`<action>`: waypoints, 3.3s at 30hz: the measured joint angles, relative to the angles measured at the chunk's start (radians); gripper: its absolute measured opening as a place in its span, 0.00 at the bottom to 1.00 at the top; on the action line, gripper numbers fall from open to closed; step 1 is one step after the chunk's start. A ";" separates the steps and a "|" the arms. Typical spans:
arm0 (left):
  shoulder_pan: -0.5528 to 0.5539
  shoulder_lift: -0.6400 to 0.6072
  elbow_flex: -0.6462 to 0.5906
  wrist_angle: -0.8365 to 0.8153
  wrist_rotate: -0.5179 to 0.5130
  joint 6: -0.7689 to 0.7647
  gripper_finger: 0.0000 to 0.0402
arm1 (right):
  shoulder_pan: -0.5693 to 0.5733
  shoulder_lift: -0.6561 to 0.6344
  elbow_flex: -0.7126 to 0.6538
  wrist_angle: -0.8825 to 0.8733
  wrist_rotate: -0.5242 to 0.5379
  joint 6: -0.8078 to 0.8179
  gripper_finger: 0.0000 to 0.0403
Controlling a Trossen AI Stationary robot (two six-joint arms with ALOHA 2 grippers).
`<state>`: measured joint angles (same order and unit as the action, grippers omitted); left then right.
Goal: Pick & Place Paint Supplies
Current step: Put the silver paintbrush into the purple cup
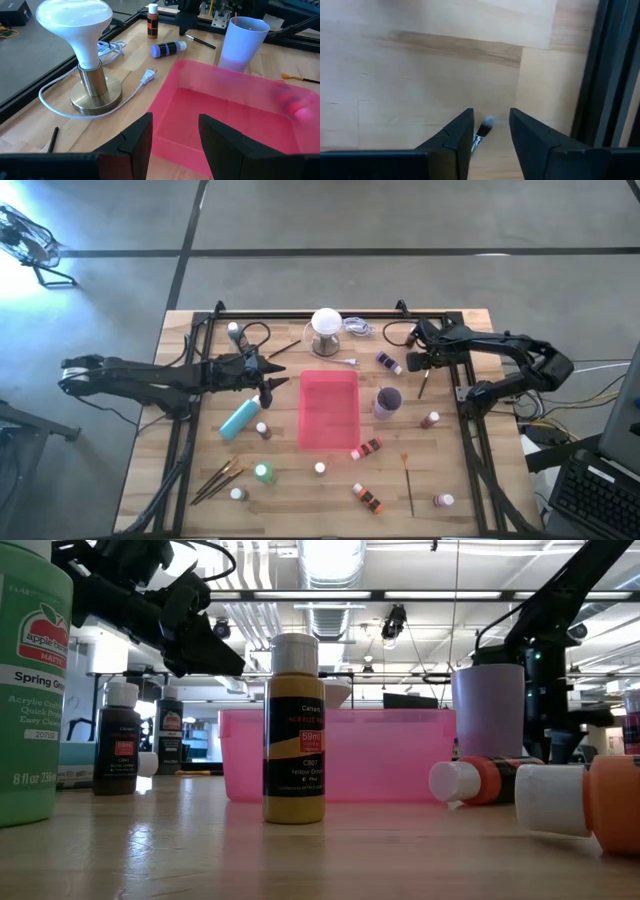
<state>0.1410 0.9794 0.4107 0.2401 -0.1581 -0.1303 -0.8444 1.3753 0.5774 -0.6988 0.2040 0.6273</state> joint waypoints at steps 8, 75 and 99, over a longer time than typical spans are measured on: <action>0.000 0.000 0.000 0.000 0.000 0.001 0.41 | 0.000 0.022 -0.002 0.005 -0.004 -0.010 0.21; 0.002 0.000 0.000 0.015 0.000 0.033 0.41 | 0.231 -0.864 -0.008 0.251 -0.279 -0.171 0.02; 0.002 0.000 0.000 0.014 0.000 0.053 0.41 | 0.959 -0.803 -0.298 1.029 0.175 -0.416 0.02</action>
<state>0.1425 0.9792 0.4107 0.2546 -0.1585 -0.0769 0.1146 0.5718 0.2793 0.3300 0.3792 0.2109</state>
